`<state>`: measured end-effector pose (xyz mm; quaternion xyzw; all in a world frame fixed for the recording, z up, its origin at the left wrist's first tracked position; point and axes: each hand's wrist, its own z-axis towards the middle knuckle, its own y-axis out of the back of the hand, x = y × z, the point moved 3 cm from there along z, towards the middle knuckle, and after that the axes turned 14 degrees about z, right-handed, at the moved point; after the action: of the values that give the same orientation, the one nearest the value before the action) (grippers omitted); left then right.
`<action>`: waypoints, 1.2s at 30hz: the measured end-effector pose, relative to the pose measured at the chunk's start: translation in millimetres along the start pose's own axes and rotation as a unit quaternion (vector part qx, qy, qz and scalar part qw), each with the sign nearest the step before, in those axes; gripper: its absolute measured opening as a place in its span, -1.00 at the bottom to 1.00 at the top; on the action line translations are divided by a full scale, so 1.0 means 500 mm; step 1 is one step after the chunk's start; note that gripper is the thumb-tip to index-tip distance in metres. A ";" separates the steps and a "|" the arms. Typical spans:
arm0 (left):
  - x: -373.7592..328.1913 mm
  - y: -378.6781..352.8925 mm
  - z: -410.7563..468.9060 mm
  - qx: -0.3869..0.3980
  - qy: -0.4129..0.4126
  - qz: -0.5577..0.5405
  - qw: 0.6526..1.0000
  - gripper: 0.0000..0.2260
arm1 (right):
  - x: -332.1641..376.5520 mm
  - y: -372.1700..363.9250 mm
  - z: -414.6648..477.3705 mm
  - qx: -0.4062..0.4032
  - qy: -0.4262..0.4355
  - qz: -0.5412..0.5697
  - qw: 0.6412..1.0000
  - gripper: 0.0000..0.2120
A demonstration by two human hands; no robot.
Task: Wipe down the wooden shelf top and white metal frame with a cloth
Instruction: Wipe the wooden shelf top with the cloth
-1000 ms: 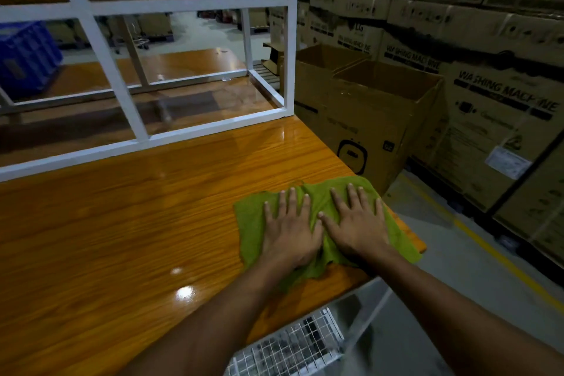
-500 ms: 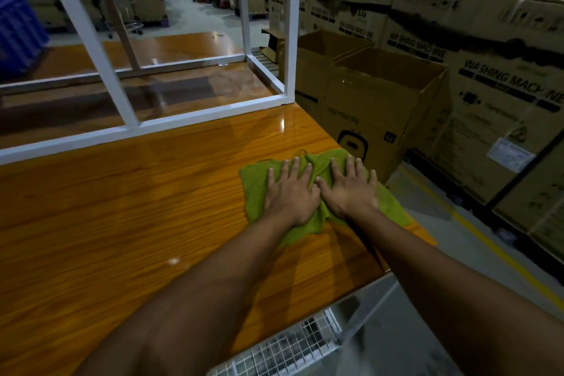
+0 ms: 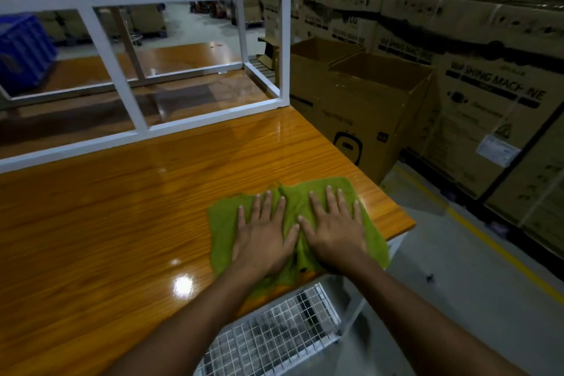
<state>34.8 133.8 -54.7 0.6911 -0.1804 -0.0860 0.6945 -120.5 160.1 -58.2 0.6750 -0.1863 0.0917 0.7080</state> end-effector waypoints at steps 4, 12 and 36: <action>-0.044 0.006 -0.017 0.002 -0.001 -0.014 1.000 -0.27 | -0.054 0.026 -0.031 -0.020 -0.027 -0.003 0.999 -0.17; -0.172 0.038 0.089 0.005 -0.026 -0.018 0.999 -0.31 | -0.174 0.075 0.036 -0.031 -0.100 -0.014 0.994 -0.23; 0.151 -0.018 -0.009 0.003 0.032 -0.014 0.999 -0.35 | 0.155 -0.058 0.033 -0.008 -0.020 -0.009 1.000 -0.30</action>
<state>106.8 109.8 -53.7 0.6979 -0.1489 -0.0733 0.6967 -41.0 132.1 -54.7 0.6724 -0.1952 0.0696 0.7106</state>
